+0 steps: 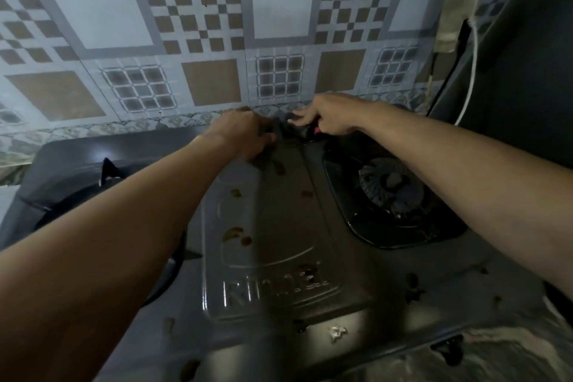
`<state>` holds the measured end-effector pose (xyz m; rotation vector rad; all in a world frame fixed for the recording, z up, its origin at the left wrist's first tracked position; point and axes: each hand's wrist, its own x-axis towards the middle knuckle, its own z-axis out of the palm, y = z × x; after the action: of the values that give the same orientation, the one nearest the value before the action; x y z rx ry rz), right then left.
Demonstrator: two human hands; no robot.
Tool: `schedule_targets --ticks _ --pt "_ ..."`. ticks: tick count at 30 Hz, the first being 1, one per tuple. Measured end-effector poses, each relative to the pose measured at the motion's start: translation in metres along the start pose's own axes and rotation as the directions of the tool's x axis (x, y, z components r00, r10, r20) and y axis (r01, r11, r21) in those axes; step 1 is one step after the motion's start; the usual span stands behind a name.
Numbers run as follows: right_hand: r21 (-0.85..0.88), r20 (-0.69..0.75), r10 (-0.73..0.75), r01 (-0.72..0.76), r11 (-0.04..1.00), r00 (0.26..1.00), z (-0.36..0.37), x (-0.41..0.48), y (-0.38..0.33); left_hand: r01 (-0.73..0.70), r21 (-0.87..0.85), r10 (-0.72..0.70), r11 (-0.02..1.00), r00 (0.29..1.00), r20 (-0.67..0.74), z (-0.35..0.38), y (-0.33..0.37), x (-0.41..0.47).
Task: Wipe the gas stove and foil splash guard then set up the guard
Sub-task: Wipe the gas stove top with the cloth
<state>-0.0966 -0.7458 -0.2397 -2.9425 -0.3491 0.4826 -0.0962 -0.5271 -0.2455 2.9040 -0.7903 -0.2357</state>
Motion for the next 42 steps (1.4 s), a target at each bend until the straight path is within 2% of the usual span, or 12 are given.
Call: schedule_targets --ticks 12,18,25,33,38,42 --pt "0.107 -0.043 -0.006 0.010 0.994 0.999 -0.002 -0.020 0.060 0.028 0.016 -0.028 0.999 1.000 -0.013 0.013 0.030 0.017" --pt "0.099 -0.049 0.050 -0.045 0.994 0.998 -0.004 -0.042 0.097 0.061 -0.012 -0.061 0.998 0.996 -0.057 0.013 0.040 0.020" --pt "0.131 -0.055 0.082 -0.075 0.989 0.995 -0.002 -0.063 0.130 -0.001 -0.031 -0.001 1.000 0.999 -0.053 0.022 0.067 0.038" --pt "0.158 -0.142 0.195 -0.172 0.972 0.970 0.007 -0.088 0.162 -0.003 -0.022 0.001 1.000 0.997 -0.076 0.024 0.080 0.050" --pt "0.171 -0.097 0.258 -0.240 0.956 0.961 0.000 -0.092 0.158 -0.024 -0.049 0.021 0.999 0.998 -0.060 0.019 0.079 0.051" --pt "0.145 -0.027 0.318 -0.311 0.939 0.948 -0.014 -0.088 0.137 -0.061 -0.134 0.052 0.989 0.997 -0.064 0.014 0.065 0.043"
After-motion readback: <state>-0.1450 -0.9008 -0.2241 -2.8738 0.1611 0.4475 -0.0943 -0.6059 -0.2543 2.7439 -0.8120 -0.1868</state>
